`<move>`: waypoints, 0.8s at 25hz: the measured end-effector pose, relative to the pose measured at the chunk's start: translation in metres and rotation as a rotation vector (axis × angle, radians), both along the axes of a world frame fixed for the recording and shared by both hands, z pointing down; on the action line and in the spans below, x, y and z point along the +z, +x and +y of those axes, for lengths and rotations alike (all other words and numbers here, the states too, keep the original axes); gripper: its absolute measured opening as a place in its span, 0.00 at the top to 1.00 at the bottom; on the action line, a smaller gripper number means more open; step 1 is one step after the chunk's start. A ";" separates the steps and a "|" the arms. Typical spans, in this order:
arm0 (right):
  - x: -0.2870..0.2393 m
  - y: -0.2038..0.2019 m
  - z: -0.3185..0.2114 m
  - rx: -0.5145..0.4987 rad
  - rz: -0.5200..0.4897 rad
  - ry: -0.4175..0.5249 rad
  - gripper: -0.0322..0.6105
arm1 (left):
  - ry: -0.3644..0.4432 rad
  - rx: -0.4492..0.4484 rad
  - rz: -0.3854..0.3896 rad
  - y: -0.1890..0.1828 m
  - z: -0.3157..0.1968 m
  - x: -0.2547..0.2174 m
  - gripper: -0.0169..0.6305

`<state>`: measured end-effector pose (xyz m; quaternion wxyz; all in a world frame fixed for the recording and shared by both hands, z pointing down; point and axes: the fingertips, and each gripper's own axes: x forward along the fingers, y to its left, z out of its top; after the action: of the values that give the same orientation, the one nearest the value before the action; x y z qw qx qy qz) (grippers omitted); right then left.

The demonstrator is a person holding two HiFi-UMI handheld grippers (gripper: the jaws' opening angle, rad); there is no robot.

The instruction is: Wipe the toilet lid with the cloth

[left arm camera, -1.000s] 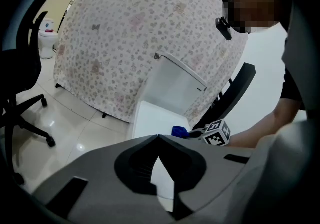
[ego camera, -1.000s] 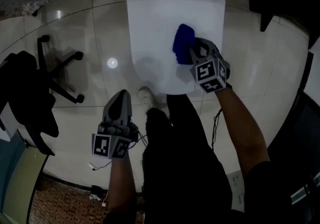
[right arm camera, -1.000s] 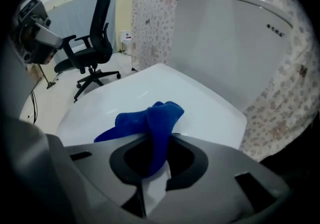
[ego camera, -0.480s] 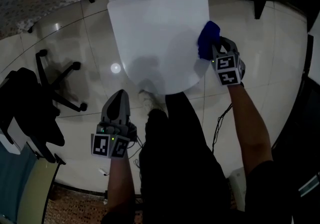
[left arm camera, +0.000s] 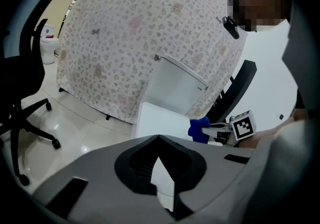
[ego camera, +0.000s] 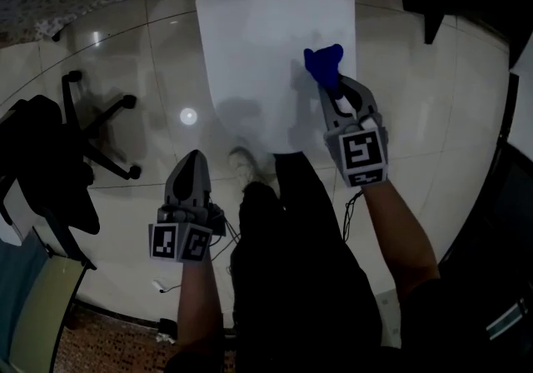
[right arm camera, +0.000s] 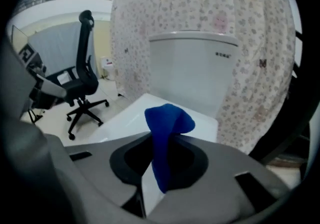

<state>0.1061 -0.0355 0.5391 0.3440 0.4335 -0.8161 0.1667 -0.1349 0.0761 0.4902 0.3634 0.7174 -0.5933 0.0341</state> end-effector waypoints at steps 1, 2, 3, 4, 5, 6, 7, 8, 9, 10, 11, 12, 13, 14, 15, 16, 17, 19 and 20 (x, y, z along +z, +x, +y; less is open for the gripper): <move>-0.008 -0.025 0.009 -0.025 -0.052 -0.009 0.86 | 0.001 -0.016 -0.001 -0.005 0.004 -0.002 0.99; -0.013 -0.051 0.018 -0.045 -0.109 -0.030 0.86 | 0.004 -0.032 -0.005 -0.010 0.008 -0.004 0.99; -0.018 -0.075 0.027 -0.061 -0.165 -0.056 0.86 | 0.008 -0.047 -0.011 -0.015 0.012 -0.006 0.99; -0.021 -0.097 0.036 -0.076 -0.213 -0.082 0.86 | 0.012 -0.064 -0.015 -0.021 0.015 -0.008 0.99; -0.022 -0.118 0.045 -0.091 -0.251 -0.107 0.86 | 0.016 -0.082 -0.018 -0.026 0.019 -0.010 0.99; -0.022 -0.136 0.054 -0.103 -0.283 -0.133 0.86 | 0.019 -0.101 -0.018 -0.032 0.023 -0.011 0.99; -0.019 -0.153 0.064 -0.111 -0.313 -0.166 0.86 | 0.022 -0.119 -0.018 -0.037 0.027 -0.012 0.99; -0.015 -0.168 0.074 -0.114 -0.342 -0.206 0.86 | 0.021 -0.133 -0.016 -0.041 0.032 -0.011 0.99; -0.009 -0.181 0.083 -0.114 -0.368 -0.247 0.86 | 0.017 -0.144 -0.014 -0.044 0.037 -0.010 0.99; -0.003 -0.191 0.092 -0.115 -0.387 -0.285 0.86 | 0.010 -0.151 -0.012 -0.047 0.041 -0.008 0.99; 0.003 -0.198 0.100 -0.118 -0.395 -0.315 0.86 | 0.002 -0.156 -0.009 -0.048 0.044 -0.005 0.99; 0.012 -0.202 0.105 -0.123 -0.391 -0.335 0.86 | -0.005 -0.159 -0.007 -0.049 0.046 -0.002 0.99; 0.023 -0.205 0.110 -0.126 -0.375 -0.351 0.86 | -0.009 -0.161 -0.005 -0.050 0.047 0.000 0.99; 0.036 -0.204 0.114 -0.128 -0.349 -0.368 0.86 | -0.011 -0.164 -0.002 -0.050 0.047 0.002 0.99; 0.051 -0.200 0.118 -0.126 -0.315 -0.386 0.86 | -0.012 -0.165 0.000 -0.050 0.047 0.003 0.99; 0.065 -0.195 0.122 -0.122 -0.281 -0.405 0.86 | -0.013 -0.164 0.003 -0.049 0.047 0.004 0.99; 0.076 -0.187 0.124 -0.115 -0.253 -0.420 0.86 | -0.013 -0.160 0.005 -0.048 0.045 0.005 0.99; 0.090 -0.170 0.124 -0.098 -0.220 -0.439 0.86 | -0.010 -0.150 0.011 -0.043 0.041 0.006 0.99; 0.094 -0.161 0.124 -0.090 -0.206 -0.441 0.86 | -0.007 -0.143 0.014 -0.040 0.039 0.006 0.99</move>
<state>-0.0551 0.0882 0.6334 0.3522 0.2917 -0.8094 0.3685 -0.1753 0.1152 0.4965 0.3717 0.6721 -0.6404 0.0051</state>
